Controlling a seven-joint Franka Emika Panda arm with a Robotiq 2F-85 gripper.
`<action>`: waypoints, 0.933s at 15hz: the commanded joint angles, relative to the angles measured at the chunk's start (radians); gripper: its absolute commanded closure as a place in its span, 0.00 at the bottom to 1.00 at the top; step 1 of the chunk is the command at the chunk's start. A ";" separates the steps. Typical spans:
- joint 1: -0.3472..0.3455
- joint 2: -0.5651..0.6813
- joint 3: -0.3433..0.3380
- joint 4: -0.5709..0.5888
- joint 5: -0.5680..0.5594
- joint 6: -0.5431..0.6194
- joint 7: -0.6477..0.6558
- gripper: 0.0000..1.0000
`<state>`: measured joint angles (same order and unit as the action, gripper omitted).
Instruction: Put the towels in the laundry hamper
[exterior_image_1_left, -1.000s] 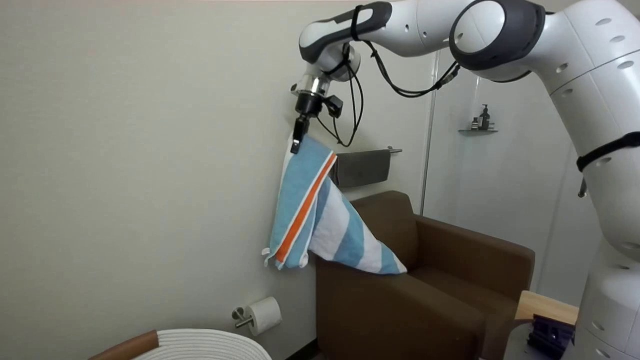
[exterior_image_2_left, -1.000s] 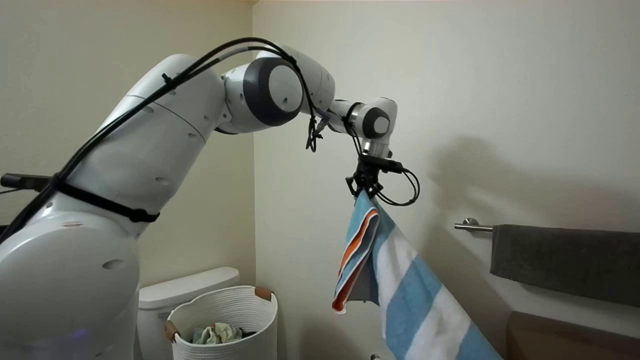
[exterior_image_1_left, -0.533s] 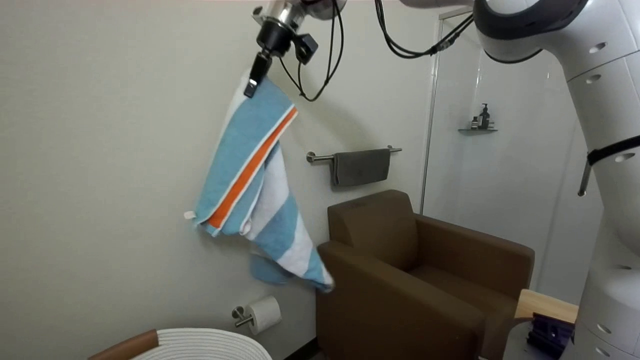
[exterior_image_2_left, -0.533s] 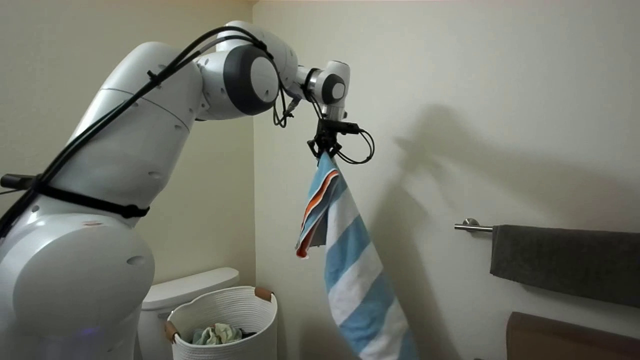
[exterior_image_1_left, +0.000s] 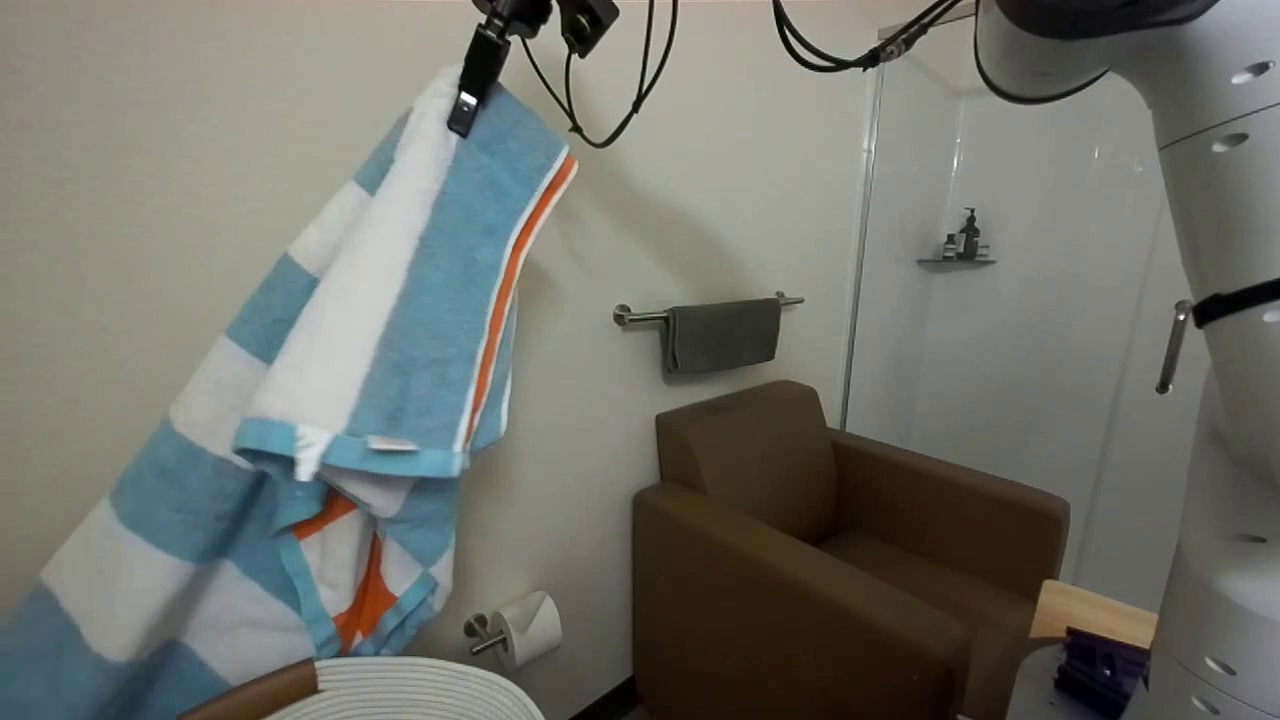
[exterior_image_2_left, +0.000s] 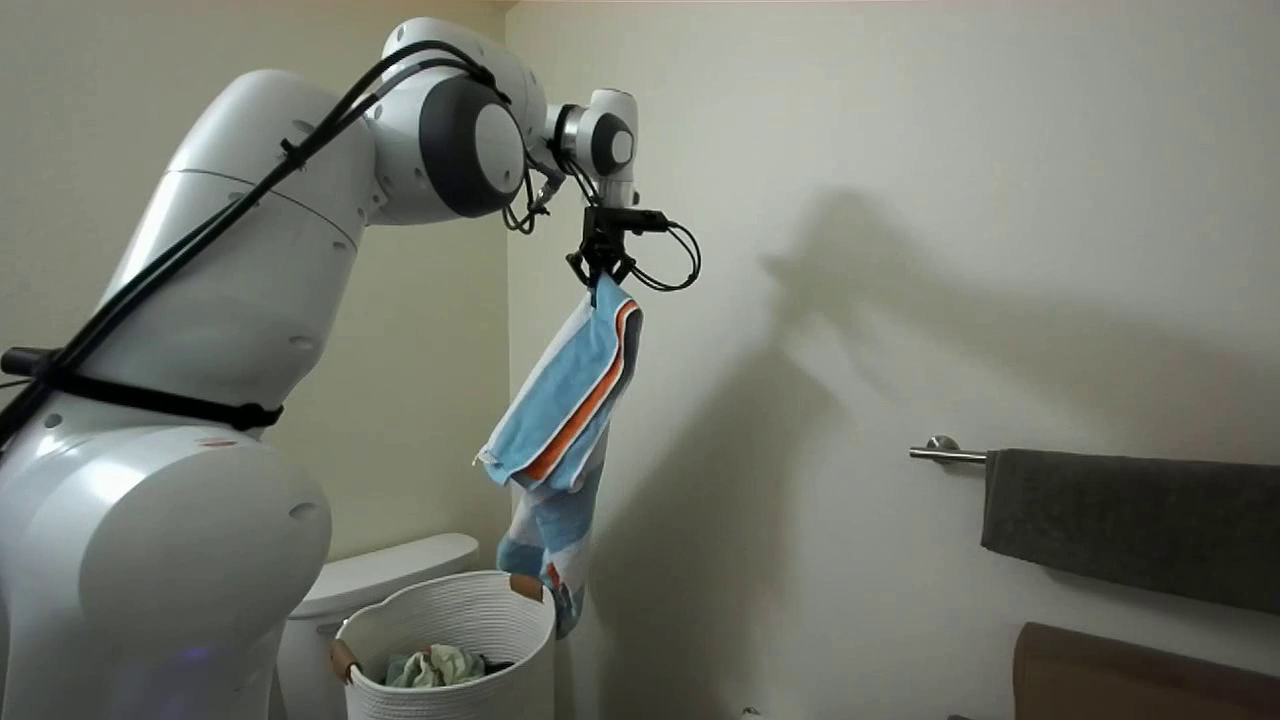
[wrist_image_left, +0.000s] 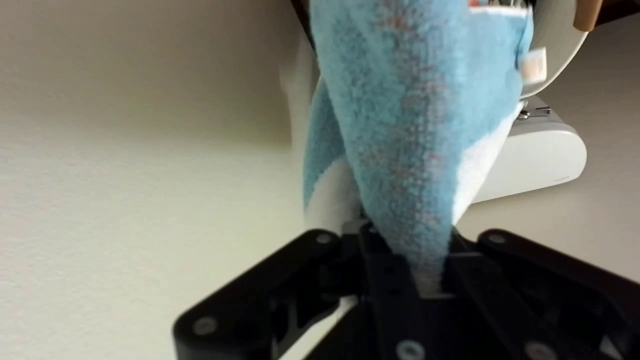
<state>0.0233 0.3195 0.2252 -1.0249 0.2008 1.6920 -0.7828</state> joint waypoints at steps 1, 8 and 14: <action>0.014 0.023 0.014 0.016 0.007 0.012 -0.022 0.92; 0.277 0.153 0.044 0.356 -0.168 -0.127 -0.107 0.92; 0.485 0.159 -0.011 0.550 -0.413 -0.154 -0.126 0.92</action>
<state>0.4351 0.4632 0.2517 -0.5965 -0.1147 1.5431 -0.8653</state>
